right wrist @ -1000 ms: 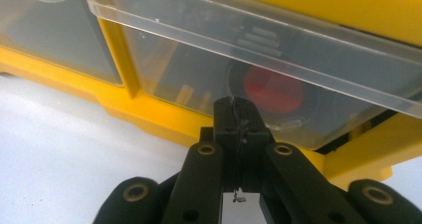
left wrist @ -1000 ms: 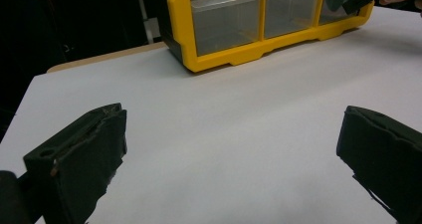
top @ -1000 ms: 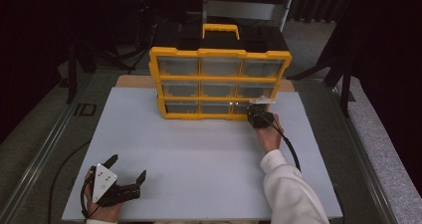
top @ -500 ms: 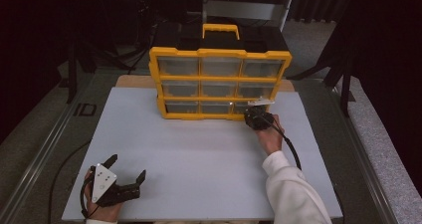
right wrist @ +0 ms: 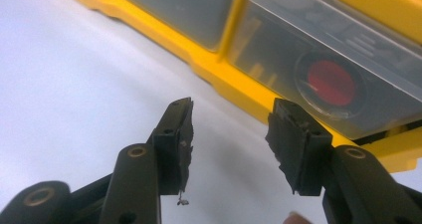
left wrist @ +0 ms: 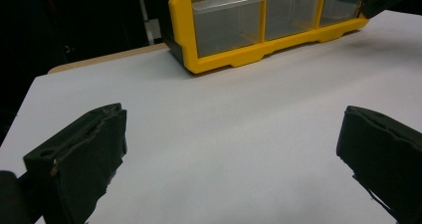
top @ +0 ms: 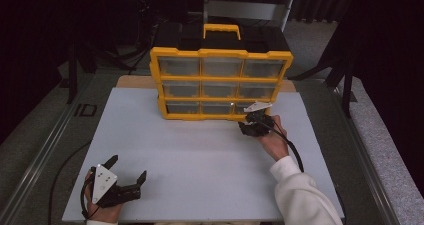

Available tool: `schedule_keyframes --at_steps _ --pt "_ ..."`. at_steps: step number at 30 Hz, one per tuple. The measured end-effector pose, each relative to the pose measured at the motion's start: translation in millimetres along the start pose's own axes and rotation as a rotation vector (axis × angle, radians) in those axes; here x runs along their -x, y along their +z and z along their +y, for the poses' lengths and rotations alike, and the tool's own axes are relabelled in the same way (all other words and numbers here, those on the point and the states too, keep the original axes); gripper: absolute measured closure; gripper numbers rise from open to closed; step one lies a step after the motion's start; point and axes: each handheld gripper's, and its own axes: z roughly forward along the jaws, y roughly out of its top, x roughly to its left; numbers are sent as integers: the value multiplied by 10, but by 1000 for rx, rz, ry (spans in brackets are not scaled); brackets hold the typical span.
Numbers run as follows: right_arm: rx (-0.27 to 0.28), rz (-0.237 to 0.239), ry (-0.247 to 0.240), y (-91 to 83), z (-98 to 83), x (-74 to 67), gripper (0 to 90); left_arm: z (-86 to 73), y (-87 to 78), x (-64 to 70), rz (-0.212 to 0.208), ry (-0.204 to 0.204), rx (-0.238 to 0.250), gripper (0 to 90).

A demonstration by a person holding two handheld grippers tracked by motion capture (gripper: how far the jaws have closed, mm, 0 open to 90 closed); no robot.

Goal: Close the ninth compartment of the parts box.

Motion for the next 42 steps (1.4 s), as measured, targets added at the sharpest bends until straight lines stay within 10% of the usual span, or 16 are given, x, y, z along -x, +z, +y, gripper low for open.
schedule_keyframes --at_steps 19,42 --pt "44 -9 -23 -548 -229 -190 143 3 -1 2 -2 -2 5 0" --pt "306 -12 37 -947 -993 -394 132 -7 19 7 -8 -1 -1 0"
